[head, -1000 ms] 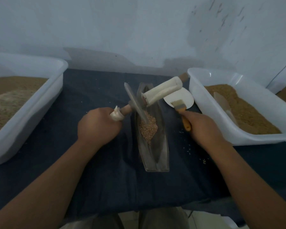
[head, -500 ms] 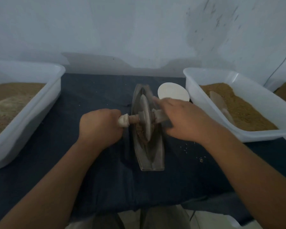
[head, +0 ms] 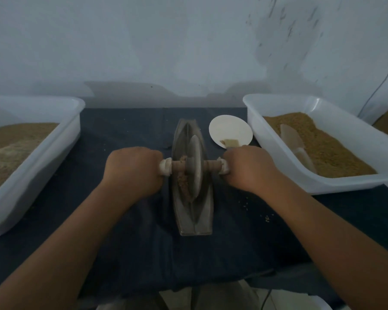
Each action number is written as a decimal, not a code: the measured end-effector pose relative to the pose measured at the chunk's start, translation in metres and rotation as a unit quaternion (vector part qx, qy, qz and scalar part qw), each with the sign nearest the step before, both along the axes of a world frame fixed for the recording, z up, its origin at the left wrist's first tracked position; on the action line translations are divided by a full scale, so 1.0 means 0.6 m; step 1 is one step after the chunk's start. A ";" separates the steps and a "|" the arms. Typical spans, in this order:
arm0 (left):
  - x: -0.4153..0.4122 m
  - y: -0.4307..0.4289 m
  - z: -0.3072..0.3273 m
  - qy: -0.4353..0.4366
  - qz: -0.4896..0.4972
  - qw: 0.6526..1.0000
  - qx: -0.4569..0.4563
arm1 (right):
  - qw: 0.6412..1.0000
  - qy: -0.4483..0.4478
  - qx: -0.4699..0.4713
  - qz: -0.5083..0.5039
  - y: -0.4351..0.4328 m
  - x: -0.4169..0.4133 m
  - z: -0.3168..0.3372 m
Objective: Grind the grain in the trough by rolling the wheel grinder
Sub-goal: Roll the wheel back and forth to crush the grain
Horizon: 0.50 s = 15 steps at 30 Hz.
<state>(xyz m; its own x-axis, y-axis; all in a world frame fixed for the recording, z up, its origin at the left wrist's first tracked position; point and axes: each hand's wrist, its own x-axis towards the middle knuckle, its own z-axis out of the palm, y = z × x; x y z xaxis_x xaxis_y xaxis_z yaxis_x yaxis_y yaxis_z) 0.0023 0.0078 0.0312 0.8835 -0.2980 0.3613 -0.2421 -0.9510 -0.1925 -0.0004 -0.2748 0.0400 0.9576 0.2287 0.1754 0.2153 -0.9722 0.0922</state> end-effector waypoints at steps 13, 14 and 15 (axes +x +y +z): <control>0.066 -0.013 0.054 0.210 -0.044 0.976 0.023 | 0.998 0.061 0.014 -0.010 0.002 0.046 0.002; 0.048 0.001 0.044 0.218 -0.062 0.974 0.021 | 0.998 0.065 0.004 0.006 -0.005 0.028 0.000; 0.030 0.014 0.035 0.222 -0.076 0.972 0.017 | 0.998 0.058 0.001 0.025 -0.010 0.009 0.000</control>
